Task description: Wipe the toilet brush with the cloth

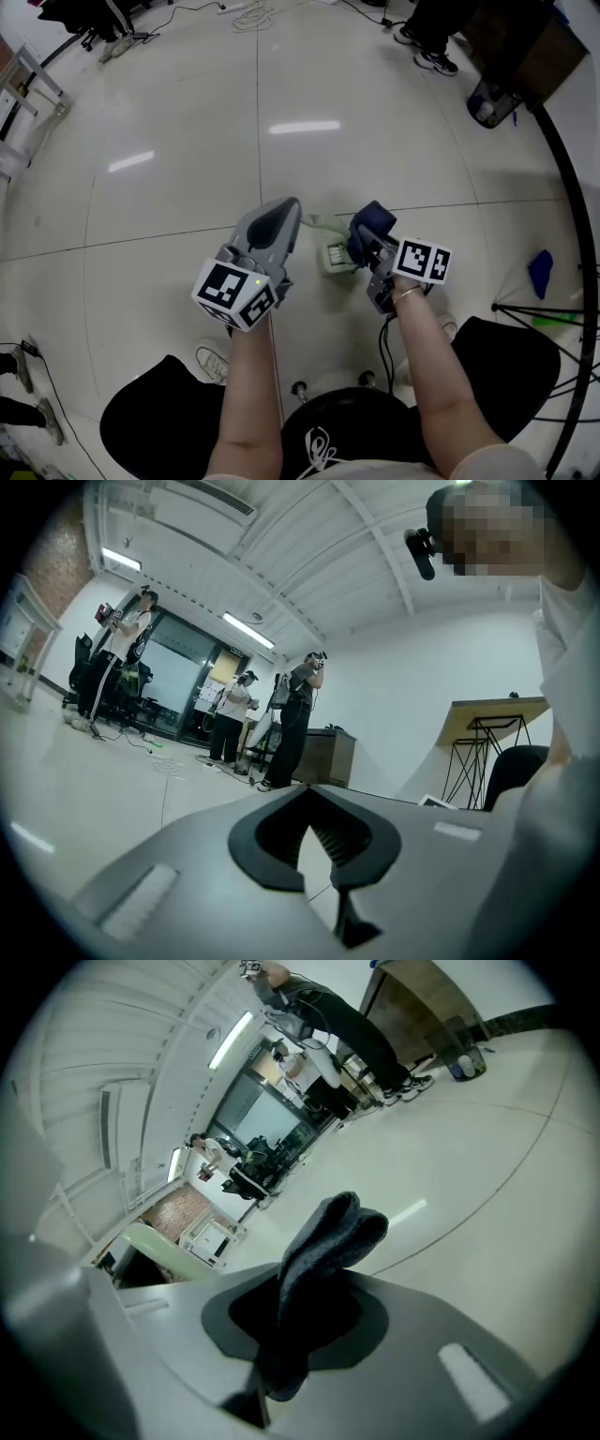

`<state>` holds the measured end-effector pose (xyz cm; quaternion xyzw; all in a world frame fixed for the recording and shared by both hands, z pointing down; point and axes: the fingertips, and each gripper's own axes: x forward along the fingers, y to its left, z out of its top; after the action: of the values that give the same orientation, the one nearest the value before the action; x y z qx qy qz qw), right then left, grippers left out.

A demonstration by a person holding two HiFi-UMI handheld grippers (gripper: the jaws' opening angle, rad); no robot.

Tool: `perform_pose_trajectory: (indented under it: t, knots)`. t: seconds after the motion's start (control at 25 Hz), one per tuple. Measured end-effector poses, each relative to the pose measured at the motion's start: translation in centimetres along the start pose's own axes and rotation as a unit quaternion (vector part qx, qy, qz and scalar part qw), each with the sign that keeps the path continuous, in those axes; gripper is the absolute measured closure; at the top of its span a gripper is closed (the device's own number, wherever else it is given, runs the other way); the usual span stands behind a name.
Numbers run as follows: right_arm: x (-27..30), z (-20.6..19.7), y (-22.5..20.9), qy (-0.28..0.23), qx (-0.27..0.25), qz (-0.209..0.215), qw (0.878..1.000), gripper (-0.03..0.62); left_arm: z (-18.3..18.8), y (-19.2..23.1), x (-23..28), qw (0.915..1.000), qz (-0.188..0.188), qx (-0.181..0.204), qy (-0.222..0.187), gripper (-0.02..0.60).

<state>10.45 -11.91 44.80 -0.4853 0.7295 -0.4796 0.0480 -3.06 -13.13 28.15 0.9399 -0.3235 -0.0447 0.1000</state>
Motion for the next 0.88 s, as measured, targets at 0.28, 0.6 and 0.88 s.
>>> perform_pose_trajectory:
  t: [0.28,0.6,0.88]
  knots:
    - [1.2,-4.3,-4.5,0.027,0.09,-0.007,0.996,0.533,0.4,0.5,-0.2,0.9999,0.01,0.002,0.0,0.575]
    - [1.0,-8.3,-7.6,0.083,0.053,-0.053,0.994,0.533,0.2,0.2,-0.3,1.0,0.006,0.0,0.002,0.575]
    - [-0.8,-7.8,0.9,0.052,-0.092,-0.021,0.994,0.533,2.6,-0.9,0.0,0.9996,-0.008,0.009,-0.024,0.575]
